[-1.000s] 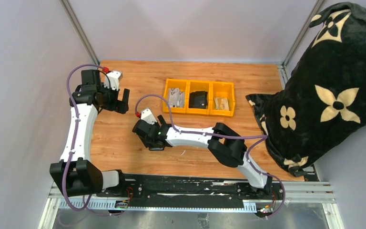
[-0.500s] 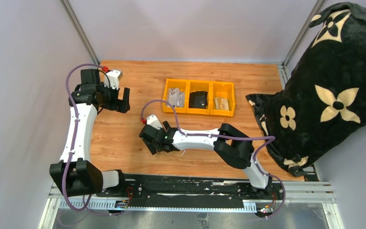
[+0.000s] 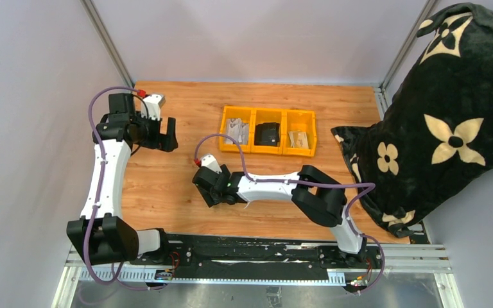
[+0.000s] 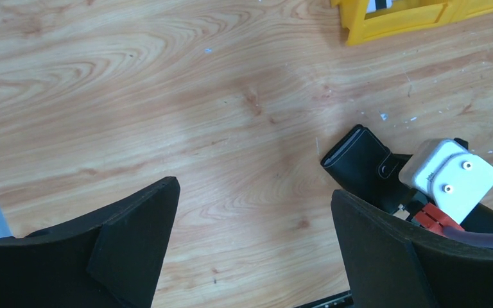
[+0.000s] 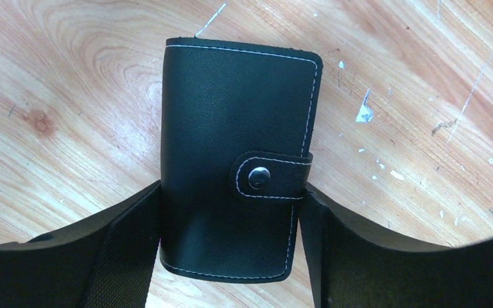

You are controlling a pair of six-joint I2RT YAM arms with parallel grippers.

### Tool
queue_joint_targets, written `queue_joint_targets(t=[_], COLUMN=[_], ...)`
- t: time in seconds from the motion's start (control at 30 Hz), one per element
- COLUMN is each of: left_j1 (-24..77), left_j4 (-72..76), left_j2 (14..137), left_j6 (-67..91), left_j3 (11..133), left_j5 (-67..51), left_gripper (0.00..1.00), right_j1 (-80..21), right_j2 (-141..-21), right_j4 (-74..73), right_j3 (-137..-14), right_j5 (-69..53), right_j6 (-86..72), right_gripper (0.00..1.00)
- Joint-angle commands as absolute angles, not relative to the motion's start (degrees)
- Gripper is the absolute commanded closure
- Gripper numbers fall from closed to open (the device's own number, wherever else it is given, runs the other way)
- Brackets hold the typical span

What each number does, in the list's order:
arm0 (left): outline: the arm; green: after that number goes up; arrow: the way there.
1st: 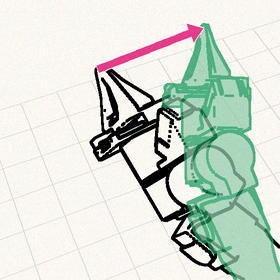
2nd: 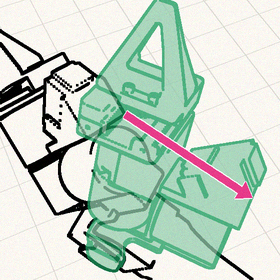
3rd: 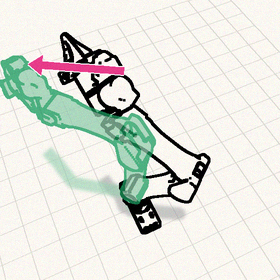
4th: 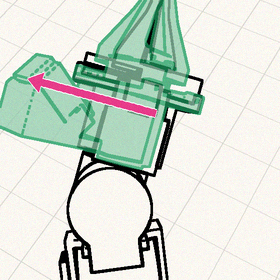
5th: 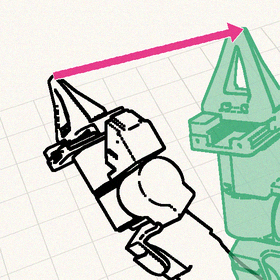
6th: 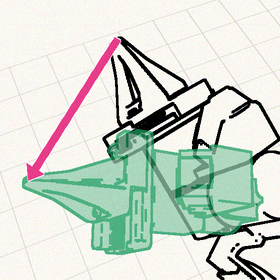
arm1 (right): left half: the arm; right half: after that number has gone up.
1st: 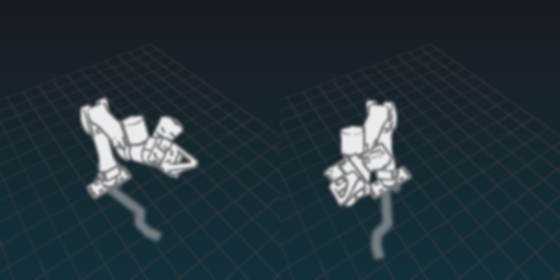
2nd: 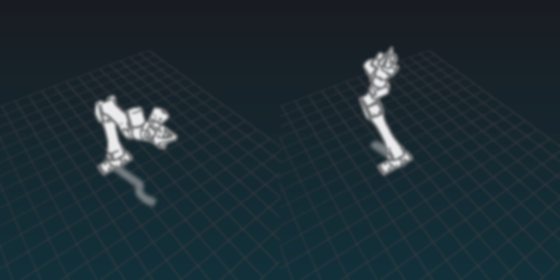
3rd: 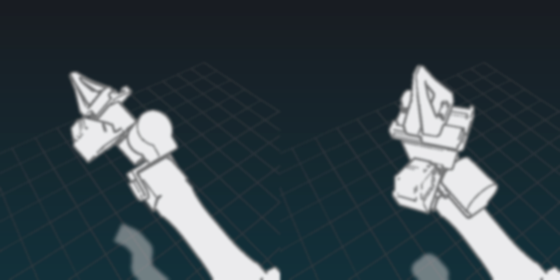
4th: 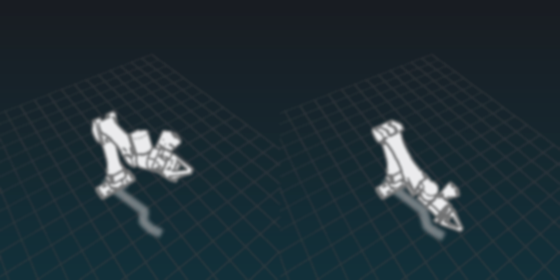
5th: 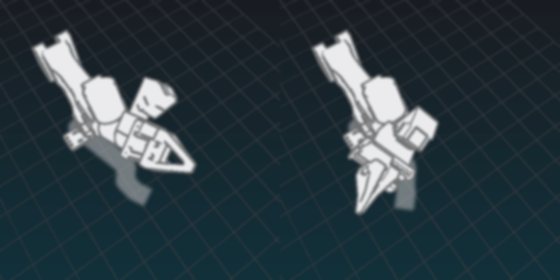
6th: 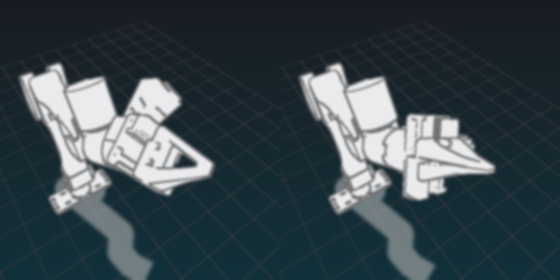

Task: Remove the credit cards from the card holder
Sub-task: Pick up the card holder from the center of the board, then open the card holder.

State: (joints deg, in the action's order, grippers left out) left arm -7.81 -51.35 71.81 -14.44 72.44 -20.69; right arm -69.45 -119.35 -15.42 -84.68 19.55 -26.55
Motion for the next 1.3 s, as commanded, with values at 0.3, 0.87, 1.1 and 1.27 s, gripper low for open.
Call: queue_joint_targets(t=[0.3, 0.87, 1.1, 1.27], left_j1=[-8.28, -8.09, -8.09, -8.09], left_j4=[-41.84, -39.18, -38.24, -38.25], left_j2=[73.00, 66.25, 61.70, 60.30], left_j6=[3.21, 18.06, 20.31, 20.43], left_j3=[69.15, 65.42, 65.47, 62.70], left_j5=[-33.87, -53.12, -55.99, -57.01], left_gripper=[0.00, 0.00, 0.01, 0.13], right_j1=[-68.28, -67.41, -67.37, -67.30], right_j2=[-106.47, -95.21, -93.79, -93.69], right_j4=[-1.59, 17.76, 19.60, 20.30], right_j3=[-76.91, -77.14, -75.89, -76.60], right_j5=[25.62, 21.93, 21.49, 19.92], right_j6=[-20.39, -12.06, -12.30, -12.04], right_gripper=[0.48, 0.47, 0.47, 0.47])
